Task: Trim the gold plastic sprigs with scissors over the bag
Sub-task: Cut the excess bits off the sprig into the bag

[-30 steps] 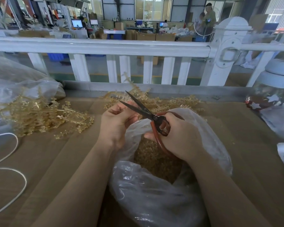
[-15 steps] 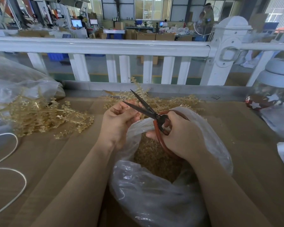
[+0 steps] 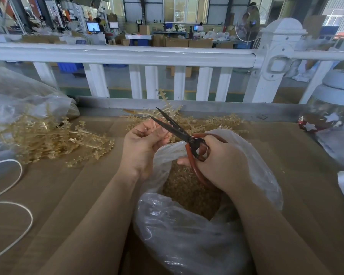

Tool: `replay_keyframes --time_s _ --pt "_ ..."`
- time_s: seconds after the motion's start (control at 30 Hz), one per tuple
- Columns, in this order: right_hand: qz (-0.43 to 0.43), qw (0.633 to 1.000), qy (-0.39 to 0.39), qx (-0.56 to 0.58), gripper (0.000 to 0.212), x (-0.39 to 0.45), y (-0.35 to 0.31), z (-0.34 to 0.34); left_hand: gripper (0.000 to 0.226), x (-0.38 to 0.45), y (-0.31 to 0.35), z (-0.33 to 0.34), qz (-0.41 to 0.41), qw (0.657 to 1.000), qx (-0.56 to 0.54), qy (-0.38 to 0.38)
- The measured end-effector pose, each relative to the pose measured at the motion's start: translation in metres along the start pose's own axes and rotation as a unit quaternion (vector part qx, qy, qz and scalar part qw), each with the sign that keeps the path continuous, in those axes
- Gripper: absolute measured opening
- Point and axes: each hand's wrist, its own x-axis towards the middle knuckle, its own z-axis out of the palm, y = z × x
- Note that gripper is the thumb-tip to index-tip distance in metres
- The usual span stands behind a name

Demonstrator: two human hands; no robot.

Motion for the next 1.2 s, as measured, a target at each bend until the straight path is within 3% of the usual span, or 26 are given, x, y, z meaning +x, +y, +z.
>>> replay_keyframes --time_s 0.9,1.2 --pt "-0.012 1.0 0.017 0.004 0.08 -0.0009 -0.0043 -0.0044 0.011 0.002 -0.0001 -0.0026 0.007 1.0 -0.022 -0.009" --pt "-0.017 1.0 0.023 0.007 0.09 -0.0007 -0.0029 -0.002 0.015 0.0014 0.0002 -0.0031 -0.001 1.0 -0.029 -0.011"
